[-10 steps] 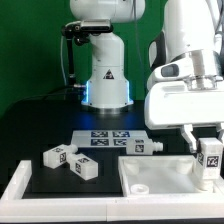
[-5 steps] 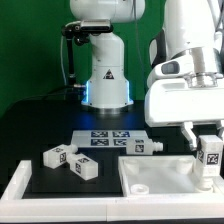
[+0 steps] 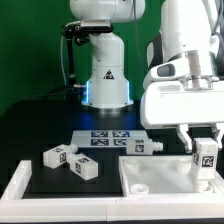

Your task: Assemble one leg

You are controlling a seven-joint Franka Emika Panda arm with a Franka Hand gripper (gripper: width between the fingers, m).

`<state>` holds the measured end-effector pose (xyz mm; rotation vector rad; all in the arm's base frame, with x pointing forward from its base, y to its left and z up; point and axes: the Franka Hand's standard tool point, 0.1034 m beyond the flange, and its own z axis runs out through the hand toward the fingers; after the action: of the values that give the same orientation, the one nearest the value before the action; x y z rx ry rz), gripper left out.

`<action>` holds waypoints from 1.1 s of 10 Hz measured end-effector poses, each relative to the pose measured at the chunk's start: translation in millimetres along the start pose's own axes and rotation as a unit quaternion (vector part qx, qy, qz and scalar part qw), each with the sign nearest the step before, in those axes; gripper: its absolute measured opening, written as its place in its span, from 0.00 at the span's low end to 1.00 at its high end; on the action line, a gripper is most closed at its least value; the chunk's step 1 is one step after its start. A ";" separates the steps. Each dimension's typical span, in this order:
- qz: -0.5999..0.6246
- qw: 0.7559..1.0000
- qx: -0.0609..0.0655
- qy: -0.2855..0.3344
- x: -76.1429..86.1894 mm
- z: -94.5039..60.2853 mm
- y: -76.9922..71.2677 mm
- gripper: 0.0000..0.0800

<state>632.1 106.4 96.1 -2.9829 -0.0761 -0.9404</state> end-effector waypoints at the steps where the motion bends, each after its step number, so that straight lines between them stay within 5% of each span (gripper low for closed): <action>1: -0.001 1.000 0.002 0.001 -0.5 0.3 -3.1 0.36; 11: -0.004 1.000 0.000 -0.001 -11.6 9.0 -4.7 0.36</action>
Offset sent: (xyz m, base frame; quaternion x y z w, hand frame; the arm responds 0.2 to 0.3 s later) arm -0.0092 0.0019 0.0006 0.0114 -0.0099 0.0052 0.9999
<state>627.5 110.9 82.1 -2.9860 -0.0889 -0.9376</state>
